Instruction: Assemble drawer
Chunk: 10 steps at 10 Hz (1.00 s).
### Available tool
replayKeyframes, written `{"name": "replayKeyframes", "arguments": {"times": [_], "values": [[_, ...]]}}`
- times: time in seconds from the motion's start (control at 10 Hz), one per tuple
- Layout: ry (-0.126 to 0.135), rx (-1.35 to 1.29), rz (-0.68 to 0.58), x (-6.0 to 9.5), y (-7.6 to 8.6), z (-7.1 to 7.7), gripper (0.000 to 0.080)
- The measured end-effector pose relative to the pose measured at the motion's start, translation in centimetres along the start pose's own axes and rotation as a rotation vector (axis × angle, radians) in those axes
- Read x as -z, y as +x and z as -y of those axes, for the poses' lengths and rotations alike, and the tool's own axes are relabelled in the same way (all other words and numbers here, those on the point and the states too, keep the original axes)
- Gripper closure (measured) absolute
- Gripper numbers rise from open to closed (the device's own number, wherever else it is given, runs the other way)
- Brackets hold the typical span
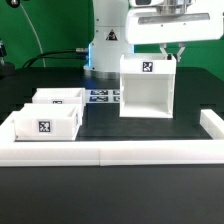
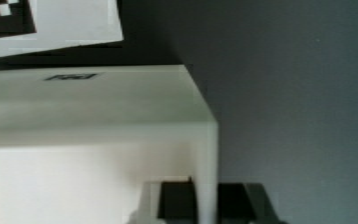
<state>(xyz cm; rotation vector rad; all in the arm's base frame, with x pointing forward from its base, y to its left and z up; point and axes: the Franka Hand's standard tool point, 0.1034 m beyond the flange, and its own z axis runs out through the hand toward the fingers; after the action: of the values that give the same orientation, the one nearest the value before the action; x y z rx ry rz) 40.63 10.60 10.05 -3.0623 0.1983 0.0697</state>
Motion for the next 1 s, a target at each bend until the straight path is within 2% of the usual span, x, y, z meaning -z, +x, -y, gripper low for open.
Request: {"name": "replayKeyframes", "arguments": {"times": [0.2,1.0], "values": [[0.013,0.014,-0.012,0.1,2.9,-0.1,0.0762],[0.067,0.01,-0.102,0.7,14.1,2.4,0.0755]]}}
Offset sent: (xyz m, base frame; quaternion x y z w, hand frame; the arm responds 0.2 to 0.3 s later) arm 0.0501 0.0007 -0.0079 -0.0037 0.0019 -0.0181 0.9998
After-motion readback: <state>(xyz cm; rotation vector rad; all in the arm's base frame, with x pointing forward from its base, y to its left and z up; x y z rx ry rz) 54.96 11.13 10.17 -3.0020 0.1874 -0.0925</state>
